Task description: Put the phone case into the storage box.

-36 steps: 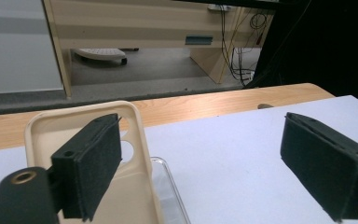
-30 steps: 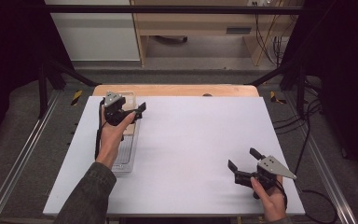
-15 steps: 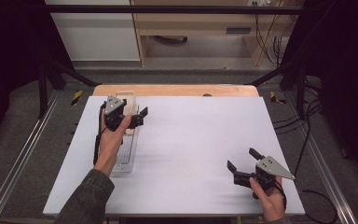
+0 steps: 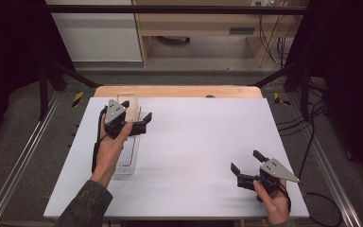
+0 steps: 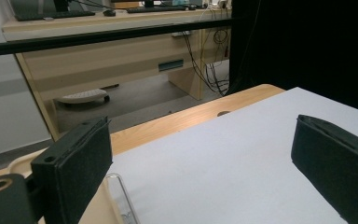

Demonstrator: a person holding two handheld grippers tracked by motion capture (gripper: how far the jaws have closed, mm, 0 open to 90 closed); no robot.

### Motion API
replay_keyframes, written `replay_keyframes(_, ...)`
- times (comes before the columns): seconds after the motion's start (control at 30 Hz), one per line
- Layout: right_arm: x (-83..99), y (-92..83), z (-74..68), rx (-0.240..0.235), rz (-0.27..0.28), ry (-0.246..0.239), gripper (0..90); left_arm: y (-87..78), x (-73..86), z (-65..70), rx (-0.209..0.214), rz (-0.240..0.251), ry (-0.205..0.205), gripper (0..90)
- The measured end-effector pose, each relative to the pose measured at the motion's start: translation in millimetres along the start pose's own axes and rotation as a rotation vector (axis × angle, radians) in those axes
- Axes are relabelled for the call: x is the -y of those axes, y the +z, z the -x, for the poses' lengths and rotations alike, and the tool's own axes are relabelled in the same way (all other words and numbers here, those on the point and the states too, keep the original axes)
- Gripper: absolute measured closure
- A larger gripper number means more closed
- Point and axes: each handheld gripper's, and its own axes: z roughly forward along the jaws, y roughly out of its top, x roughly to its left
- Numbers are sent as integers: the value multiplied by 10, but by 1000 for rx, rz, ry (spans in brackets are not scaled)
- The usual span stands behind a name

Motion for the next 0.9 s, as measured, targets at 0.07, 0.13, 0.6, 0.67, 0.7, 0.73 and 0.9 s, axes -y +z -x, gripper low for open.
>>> replay_keyframes(0.07, 0, -2, -2, 2, -1, 3, 32, -25, 21, 19, 3, 1, -1, 46)
replay_keyframes(0.13, 1, -2, -2, 3, -1, 0, 32, -50, 31, 38, 13, 5, 1, 41)
replay_keyframes(0.6, 2, 2, -13, 14, 7, -14, 33, -183, 77, 218, 57, 36, 11, 25)
replay_keyframes(0.67, -1, 0, -14, 14, 9, -10, 33, -192, 92, 253, 68, 38, 9, 25)
replay_keyframes(0.7, 0, 0, -15, 14, 8, -10, 33, -196, 96, 266, 69, 38, 11, 25)
replay_keyframes(0.73, 0, 1, -14, 14, 6, -13, 33, -205, 99, 284, 71, 39, 18, 25)
replay_keyframes(0.9, 3, 2, -8, 15, 6, -11, 32, -216, 96, 350, 75, 45, 25, 25)
